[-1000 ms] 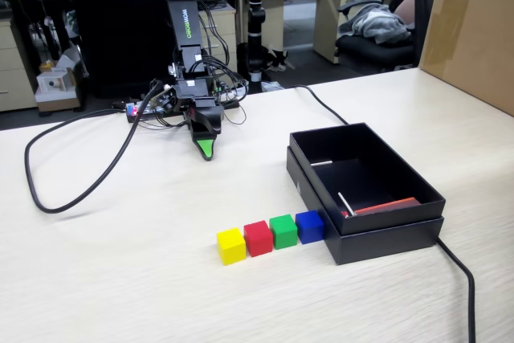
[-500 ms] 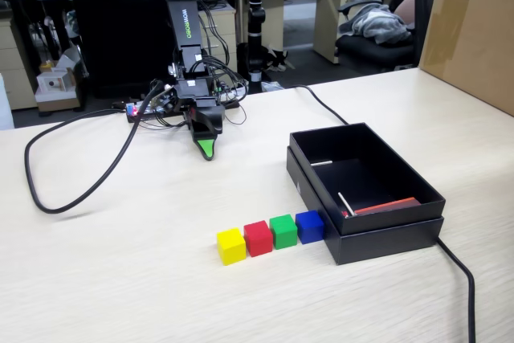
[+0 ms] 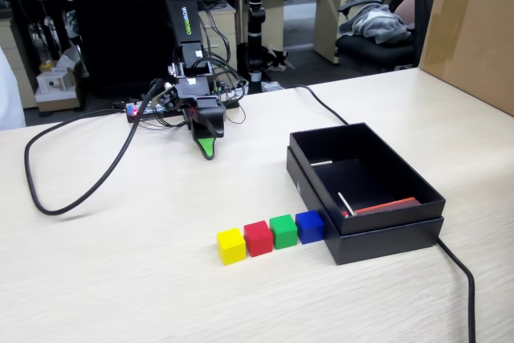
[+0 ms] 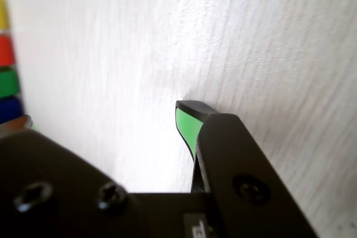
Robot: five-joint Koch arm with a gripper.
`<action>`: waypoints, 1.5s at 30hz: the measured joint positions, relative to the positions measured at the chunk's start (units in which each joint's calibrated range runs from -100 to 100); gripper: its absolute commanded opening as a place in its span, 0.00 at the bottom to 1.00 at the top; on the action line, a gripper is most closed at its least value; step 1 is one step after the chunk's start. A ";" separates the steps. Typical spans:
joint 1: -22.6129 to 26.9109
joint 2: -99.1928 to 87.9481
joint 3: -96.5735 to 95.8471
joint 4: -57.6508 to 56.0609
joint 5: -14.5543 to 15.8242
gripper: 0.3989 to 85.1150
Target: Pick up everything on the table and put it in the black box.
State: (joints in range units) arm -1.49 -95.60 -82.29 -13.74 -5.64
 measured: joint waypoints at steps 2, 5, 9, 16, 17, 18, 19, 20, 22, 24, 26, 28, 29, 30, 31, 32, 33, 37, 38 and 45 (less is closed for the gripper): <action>-0.34 4.40 6.48 -6.19 0.29 0.56; -0.68 14.89 21.36 -13.55 1.27 0.56; -1.95 43.75 49.48 -23.46 2.20 0.56; -2.98 86.34 96.12 -39.72 2.34 0.55; -2.98 86.86 97.12 -39.72 2.39 0.55; -2.83 93.20 106.62 -42.59 2.39 0.55; -2.64 100.32 114.83 -47.54 2.34 0.55; -2.49 106.67 120.58 -49.55 2.30 0.55; -2.44 110.03 123.87 -49.86 2.39 0.55; -2.44 115.08 126.43 -49.86 2.39 0.55; -2.44 119.74 130.17 -49.94 2.39 0.55; -2.44 125.05 137.11 -52.26 2.34 0.55; -2.44 126.21 138.11 -53.19 2.34 0.55; -2.39 127.38 139.02 -53.58 2.34 0.55; -2.39 128.16 139.11 -53.89 2.34 0.55; -2.34 128.80 139.11 -53.97 2.34 0.55; -2.34 129.32 139.11 -53.97 2.34 0.55; -2.30 132.94 140.12 -53.97 2.34 0.55; -2.30 133.85 140.30 -53.97 2.34 0.55; -2.30 138.51 142.58 -53.97 2.10 0.35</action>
State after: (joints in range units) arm -3.79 42.91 60.29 -67.71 -3.54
